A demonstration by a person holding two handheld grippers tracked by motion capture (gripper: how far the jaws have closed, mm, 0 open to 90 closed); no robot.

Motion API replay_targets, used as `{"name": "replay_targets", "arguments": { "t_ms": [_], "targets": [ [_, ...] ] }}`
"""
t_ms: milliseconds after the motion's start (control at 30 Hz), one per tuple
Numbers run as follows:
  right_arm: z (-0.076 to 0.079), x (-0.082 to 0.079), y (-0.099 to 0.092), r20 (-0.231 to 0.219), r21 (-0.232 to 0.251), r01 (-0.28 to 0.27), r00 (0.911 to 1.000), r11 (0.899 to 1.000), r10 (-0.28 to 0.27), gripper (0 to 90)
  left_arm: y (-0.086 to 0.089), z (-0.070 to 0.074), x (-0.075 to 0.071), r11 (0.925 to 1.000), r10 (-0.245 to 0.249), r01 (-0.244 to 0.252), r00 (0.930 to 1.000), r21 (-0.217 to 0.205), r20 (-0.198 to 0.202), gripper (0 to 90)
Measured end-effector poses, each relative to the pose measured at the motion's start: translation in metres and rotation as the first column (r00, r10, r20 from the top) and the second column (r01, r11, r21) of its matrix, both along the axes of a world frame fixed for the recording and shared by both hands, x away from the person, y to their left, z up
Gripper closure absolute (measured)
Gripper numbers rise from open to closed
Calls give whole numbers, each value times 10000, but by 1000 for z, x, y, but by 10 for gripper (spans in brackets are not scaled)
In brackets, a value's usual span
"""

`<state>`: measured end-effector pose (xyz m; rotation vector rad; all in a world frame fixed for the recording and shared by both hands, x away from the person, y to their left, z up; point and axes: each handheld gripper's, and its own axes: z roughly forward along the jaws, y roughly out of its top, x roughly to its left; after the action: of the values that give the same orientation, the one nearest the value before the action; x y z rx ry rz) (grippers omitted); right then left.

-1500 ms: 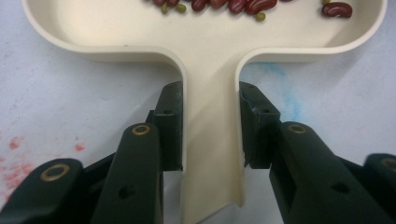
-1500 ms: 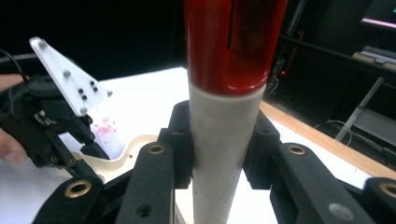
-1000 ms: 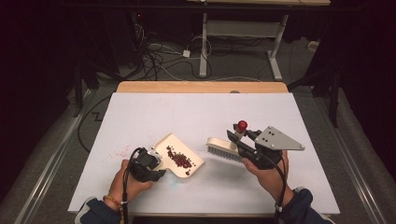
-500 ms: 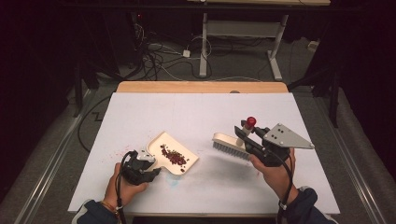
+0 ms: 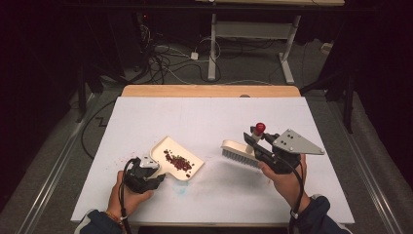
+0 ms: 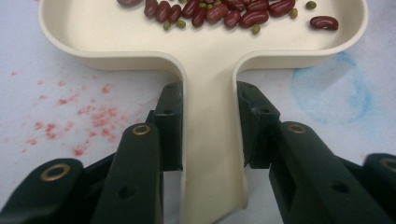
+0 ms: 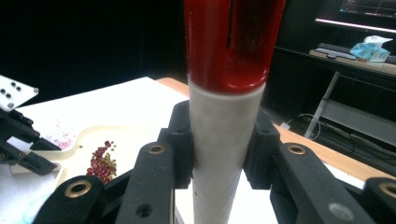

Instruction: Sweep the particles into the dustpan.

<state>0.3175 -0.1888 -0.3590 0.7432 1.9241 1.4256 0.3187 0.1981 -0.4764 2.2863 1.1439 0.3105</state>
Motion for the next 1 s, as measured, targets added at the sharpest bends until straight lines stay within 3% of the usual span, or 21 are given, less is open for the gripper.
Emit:
{"name": "replay_targets", "arguments": {
  "t_ms": [200,400,600,1000],
  "targets": [
    [-1,1,-1,-169,-141,-41,9998,9999,39,698,9,-1,-1,9997,225,-226,9997,-48,-75,640],
    [-1,0,-10,-368,-129,22,9993,9999,-26,698,22,-2,-5,9967,796,-799,9967,-168,-170,639],
    [5,-3,-27,-502,19,160,9986,9999,-159,698,27,1,-6,9918,1272,-1274,9915,-65,-257,639],
    [12,-6,-72,-1034,-51,438,9937,9990,-441,697,30,1,-6,9861,1650,-1656,9858,-158,-302,639]
  ]
}}
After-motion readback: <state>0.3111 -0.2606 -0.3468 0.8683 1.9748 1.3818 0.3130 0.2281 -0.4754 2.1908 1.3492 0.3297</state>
